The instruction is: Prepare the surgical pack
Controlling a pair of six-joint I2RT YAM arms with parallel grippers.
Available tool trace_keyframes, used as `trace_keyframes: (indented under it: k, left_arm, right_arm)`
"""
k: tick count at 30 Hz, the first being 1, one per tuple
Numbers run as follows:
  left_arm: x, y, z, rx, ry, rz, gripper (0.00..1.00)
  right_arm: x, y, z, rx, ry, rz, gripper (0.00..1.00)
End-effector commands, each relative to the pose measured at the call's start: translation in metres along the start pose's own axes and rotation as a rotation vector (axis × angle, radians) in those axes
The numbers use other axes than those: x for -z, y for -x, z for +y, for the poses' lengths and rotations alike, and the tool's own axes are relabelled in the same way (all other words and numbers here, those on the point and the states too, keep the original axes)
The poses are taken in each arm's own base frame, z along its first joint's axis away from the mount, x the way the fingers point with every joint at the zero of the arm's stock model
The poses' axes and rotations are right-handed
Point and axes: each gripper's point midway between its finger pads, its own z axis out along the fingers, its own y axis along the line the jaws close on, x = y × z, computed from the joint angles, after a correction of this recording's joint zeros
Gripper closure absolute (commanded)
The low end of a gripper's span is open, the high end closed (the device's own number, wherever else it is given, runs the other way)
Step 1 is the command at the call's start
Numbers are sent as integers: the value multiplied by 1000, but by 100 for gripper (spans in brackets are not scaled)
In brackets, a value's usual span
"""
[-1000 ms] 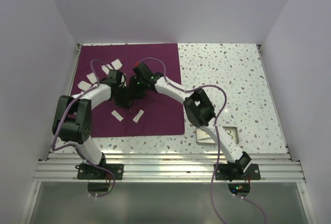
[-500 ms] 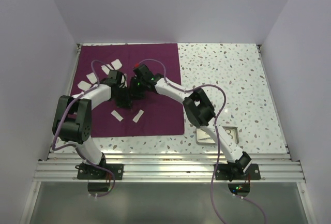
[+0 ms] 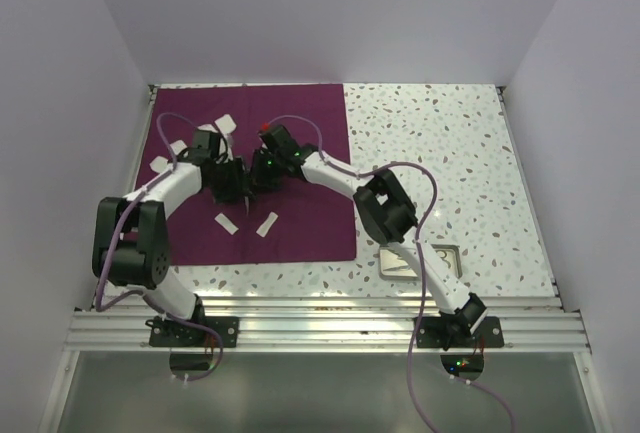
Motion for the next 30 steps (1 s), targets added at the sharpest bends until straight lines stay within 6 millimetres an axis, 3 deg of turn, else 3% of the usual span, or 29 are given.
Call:
trace_keyframes:
  k: [1, 6, 9, 10, 11, 12, 13, 14, 15, 16, 17, 18, 19, 20, 21, 22, 23, 24, 25, 26, 27, 28, 30]
  left_arm:
    - [37, 45, -11, -7, -48, -152, 41]
    - [69, 70, 0, 42, 24, -258, 39]
    - [82, 79, 7, 79, 69, -301, 39]
    - [84, 81, 12, 91, 92, -314, 39]
    - [86, 83, 13, 104, 101, -321, 38]
    - [88, 85, 14, 116, 115, -324, 37]
    - [86, 85, 22, 132, 156, -324, 37]
    - [86, 86, 23, 151, 166, -319, 35]
    - [87, 87, 27, 162, 193, -318, 35]
    - [83, 87, 32, 174, 223, -307, 35]
    - [81, 85, 36, 189, 241, -294, 34]
    - [80, 86, 37, 196, 251, -294, 34]
    - [77, 86, 43, 204, 280, -290, 33]
    - [76, 85, 46, 227, 298, -289, 33]
    - [75, 83, 50, 242, 325, -280, 33]
    - [72, 82, 60, 261, 376, -277, 33]
    - [72, 82, 64, 284, 401, -279, 33]
    - [73, 81, 67, 295, 427, -272, 33]
    - [69, 80, 73, 303, 462, -263, 33]
    - [68, 79, 75, 301, 475, -253, 33]
    - [68, 82, 75, 300, 478, -254, 33]
    - [65, 81, 78, 301, 493, -245, 33]
    - [63, 81, 79, 301, 497, -238, 33]
  right_arm:
    - [6, -17, 0, -4, -24, 52, 100]
    - [40, 11, 15, -55, 3, 0, 100]
    - [85, 37, 32, -114, 31, -70, 100]
    - [93, 35, 25, -155, 13, -68, 100]
    - [126, 52, 38, -169, 39, -117, 100]
    - [139, 53, 35, -198, 30, -125, 100]
    - [144, 43, 13, -274, -15, -108, 100]
    - [185, 58, 21, -306, 16, -170, 100]
    - [198, 60, 14, -347, 25, -189, 100]
    - [205, 41, -14, -447, -19, -170, 100]
    - [243, 50, -13, -477, 9, -225, 100]
    - [260, 43, -20, -509, 1, -239, 100]
    - [265, 19, -51, -579, -65, -223, 100]
    - [282, 16, -69, -650, -90, -257, 100]
    - [318, 11, -61, -661, -60, -331, 100]
    - [318, -19, -94, -739, -119, -316, 100]
    - [336, -23, -108, -832, -110, -370, 100]
    - [364, -28, -105, -841, -67, -446, 100]
    - [365, -54, -133, -918, -112, -455, 100]
    - [380, -59, -154, -981, -139, -509, 100]
    - [397, -79, -160, -1021, -154, -535, 100]
    - [403, -95, -185, -1110, -190, -562, 100]
    - [410, -124, -202, -1207, -239, -567, 100]
